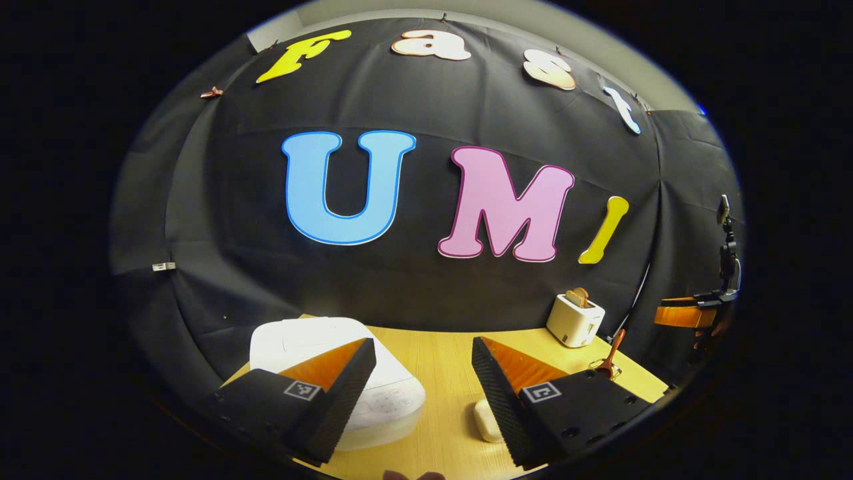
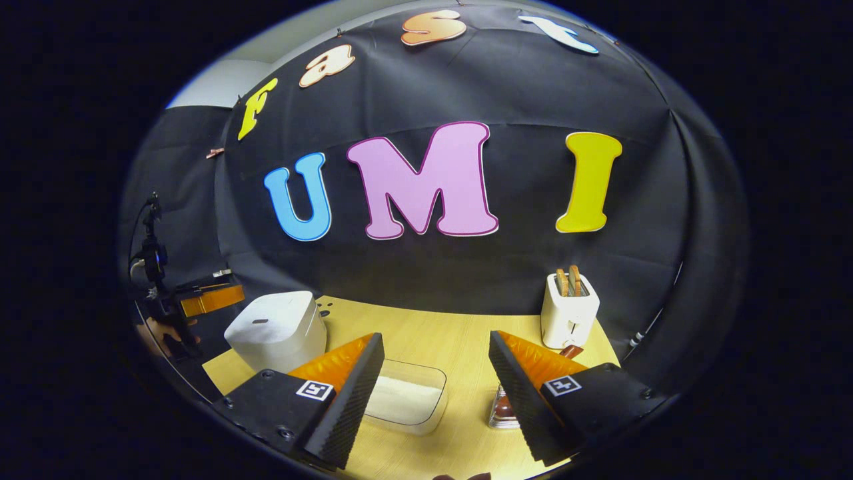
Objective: Close the left gripper, press the button to open the rice cooker; take a wooden spoon from the chopstick holder with the right hand, scoop a spoonful of rice and pour it into the rice cooker, then put the wooden spoon back into the chopstick holder.
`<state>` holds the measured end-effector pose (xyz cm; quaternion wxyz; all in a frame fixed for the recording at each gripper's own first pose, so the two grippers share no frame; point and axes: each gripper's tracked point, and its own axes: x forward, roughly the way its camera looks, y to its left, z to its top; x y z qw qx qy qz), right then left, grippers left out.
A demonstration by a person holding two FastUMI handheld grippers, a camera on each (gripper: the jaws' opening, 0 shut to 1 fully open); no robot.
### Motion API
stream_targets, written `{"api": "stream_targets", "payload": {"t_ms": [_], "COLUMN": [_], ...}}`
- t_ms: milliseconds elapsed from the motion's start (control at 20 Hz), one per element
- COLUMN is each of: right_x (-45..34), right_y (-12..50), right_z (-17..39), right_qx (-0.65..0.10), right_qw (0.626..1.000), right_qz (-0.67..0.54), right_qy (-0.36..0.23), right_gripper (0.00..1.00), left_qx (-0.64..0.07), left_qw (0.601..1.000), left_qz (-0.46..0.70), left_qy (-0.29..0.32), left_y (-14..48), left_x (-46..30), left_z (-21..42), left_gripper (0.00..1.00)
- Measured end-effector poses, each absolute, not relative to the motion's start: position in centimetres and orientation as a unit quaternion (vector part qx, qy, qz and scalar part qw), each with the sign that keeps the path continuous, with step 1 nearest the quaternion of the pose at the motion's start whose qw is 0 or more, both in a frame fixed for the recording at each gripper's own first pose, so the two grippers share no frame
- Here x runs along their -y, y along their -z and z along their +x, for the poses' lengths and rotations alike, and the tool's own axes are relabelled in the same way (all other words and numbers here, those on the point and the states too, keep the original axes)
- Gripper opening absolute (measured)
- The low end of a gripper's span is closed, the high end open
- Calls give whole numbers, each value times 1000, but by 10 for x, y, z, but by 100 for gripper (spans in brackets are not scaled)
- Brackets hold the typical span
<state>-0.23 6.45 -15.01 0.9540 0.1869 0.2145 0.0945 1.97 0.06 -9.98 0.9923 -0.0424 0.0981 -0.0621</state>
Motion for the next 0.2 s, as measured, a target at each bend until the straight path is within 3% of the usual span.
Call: {"api": "stream_targets", "payload": {"t_ms": [200], "right_x": [-70], "right_y": [150], "right_z": [-4], "right_qx": [-216], "right_qw": [953], "right_qz": [191], "right_qy": [-96], "right_gripper": [98], "left_qx": [-99], "left_qw": [992], "left_qz": [-51], "left_qy": [62], "left_y": [99], "left_x": [2], "left_z": [15], "left_gripper": [94]}}
